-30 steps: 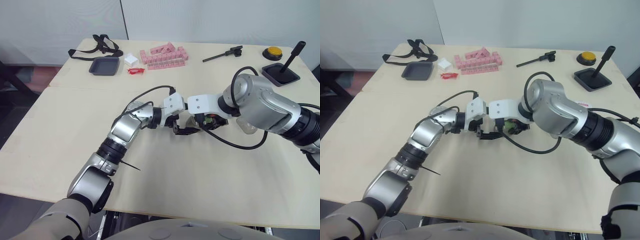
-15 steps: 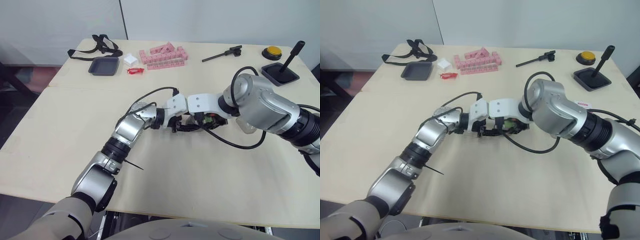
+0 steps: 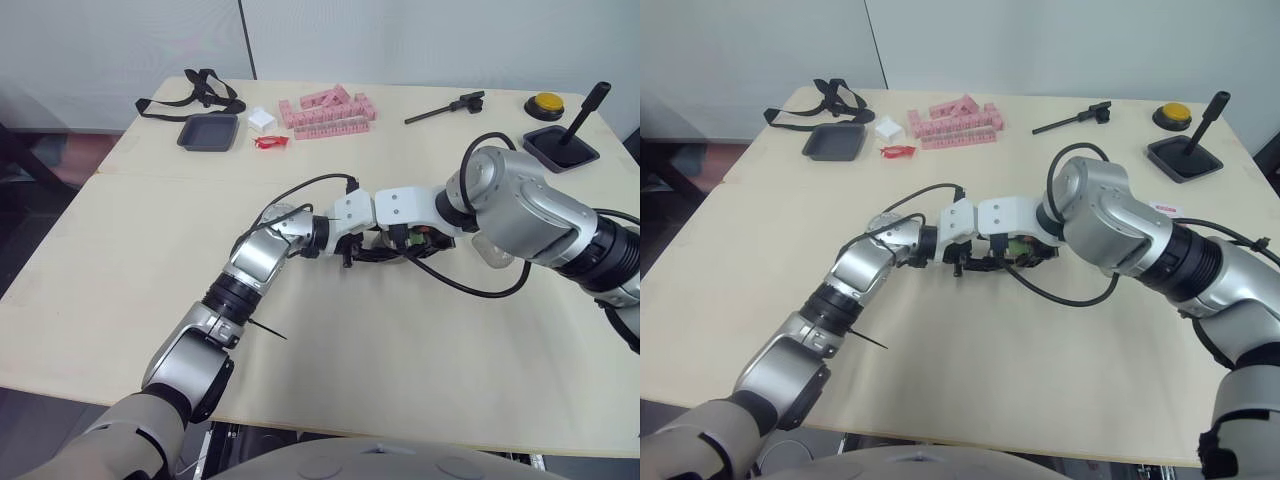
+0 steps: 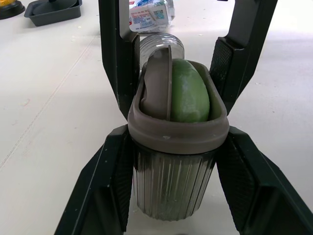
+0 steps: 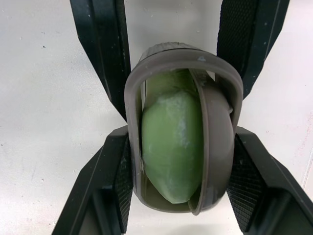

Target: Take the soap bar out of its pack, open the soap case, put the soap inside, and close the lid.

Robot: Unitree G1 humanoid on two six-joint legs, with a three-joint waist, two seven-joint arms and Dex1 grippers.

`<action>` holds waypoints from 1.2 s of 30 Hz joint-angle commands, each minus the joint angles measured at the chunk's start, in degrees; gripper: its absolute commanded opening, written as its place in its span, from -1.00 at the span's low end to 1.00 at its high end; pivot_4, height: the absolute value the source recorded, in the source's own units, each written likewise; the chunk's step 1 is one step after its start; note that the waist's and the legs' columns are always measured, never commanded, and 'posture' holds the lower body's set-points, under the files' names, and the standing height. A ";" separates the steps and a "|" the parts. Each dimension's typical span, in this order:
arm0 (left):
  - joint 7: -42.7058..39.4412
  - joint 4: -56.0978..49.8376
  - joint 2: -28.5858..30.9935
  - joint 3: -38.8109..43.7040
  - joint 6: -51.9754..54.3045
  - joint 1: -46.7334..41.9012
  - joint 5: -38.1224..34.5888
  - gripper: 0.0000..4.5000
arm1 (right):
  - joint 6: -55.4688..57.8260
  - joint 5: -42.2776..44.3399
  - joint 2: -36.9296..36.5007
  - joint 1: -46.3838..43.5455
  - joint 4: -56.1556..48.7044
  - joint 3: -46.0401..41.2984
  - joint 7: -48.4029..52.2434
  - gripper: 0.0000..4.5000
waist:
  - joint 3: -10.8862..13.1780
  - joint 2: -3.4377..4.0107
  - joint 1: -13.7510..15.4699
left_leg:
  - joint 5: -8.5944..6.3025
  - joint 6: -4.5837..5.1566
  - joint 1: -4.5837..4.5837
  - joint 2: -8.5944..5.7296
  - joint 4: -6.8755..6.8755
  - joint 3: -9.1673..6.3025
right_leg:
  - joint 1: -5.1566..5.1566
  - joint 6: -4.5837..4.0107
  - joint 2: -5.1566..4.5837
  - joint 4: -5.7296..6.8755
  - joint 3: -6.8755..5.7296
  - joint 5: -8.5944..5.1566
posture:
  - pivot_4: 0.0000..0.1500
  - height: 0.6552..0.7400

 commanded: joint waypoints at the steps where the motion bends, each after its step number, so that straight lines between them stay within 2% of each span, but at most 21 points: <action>1: -0.52 -0.25 0.20 1.88 -0.45 -0.74 -1.44 -0.13 | -0.77 -0.81 0.90 1.27 0.22 0.49 -0.31 -0.06 | 0.00 0.00 -0.07 | 0.00 0.00 0.00 0.00 0.00 0.00 | 0.00 0.00 0.00 0.00 0.00 0.00 | 1.00 0.31; 4: -1.42 -0.28 0.97 2.40 -1.07 -0.22 -1.85 -0.13 | -0.37 -0.12 1.09 1.65 0.29 -0.36 -0.19 -0.06 | 0.00 0.00 -0.19 | 0.00 0.00 0.01 0.01 -0.01 0.00 | 0.00 0.00 0.01 0.00 0.00 0.00 | 1.00 0.31; 6: -2.03 -0.20 1.43 2.63 -1.59 0.08 -2.03 -0.13 | -0.46 0.08 1.03 1.91 0.31 -0.82 0.02 0.35 | 0.00 0.00 -0.23 | 0.00 0.00 0.01 0.02 -0.03 0.00 | 0.00 0.00 0.02 0.00 -0.01 0.00 | 1.00 0.31; 10: -4.36 -0.24 2.88 3.59 -2.53 0.79 -3.52 -0.13 | -1.90 -0.13 0.09 3.13 0.59 -2.10 0.01 0.95 | 0.02 0.03 0.15 | 0.00 0.00 -0.11 0.03 -0.06 0.00 | -0.12 0.00 0.03 0.00 -0.02 0.00 | 1.00 0.31; 15: -7.02 0.15 4.51 5.17 -4.18 1.64 -5.48 -0.13 | -3.08 1.33 -0.59 5.38 0.32 -5.11 -0.30 0.98 | 0.02 0.03 0.27 | 0.00 0.00 -0.18 0.03 -0.09 0.01 | -0.20 0.00 0.04 0.00 -0.02 0.00 | 1.00 0.31; 22: -13.00 -1.49 8.18 7.20 -7.15 4.95 -9.00 -0.13 | -4.47 14.71 1.96 17.48 -2.64 -21.34 0.12 0.98 | 0.02 0.04 0.67 | 0.00 0.00 -0.28 0.03 -0.08 0.04 | -0.29 0.00 0.01 -0.02 -0.01 0.00 | 1.00 0.31; 26: -14.80 -2.63 8.69 8.37 -9.68 6.62 -10.72 -0.13 | -10.42 18.14 1.22 24.68 -2.42 -27.24 -0.63 0.98 | 0.02 0.04 0.82 | 0.00 0.01 -0.43 0.03 -0.02 0.03 | -0.39 0.00 0.01 0.00 -0.05 0.00 | 1.00 0.31; 33: -15.75 -5.81 9.59 9.06 -11.53 11.38 -11.99 -0.13 | -26.82 22.14 5.86 38.78 -0.52 -38.34 -5.03 0.98 | 0.00 0.03 0.70 | 0.01 0.03 -0.71 0.03 0.05 0.04 | -0.67 0.00 -0.01 0.07 -0.06 0.00 | 1.00 0.31; 36: -15.24 -6.12 9.60 9.43 -12.48 12.37 -11.64 -0.13 | -30.18 22.87 6.22 42.67 -0.77 -40.51 -5.57 0.98 | 0.00 0.04 0.61 | 0.01 0.04 -0.78 0.06 0.05 0.05 | -0.74 0.01 -0.01 0.07 -0.08 0.00 | 1.00 0.31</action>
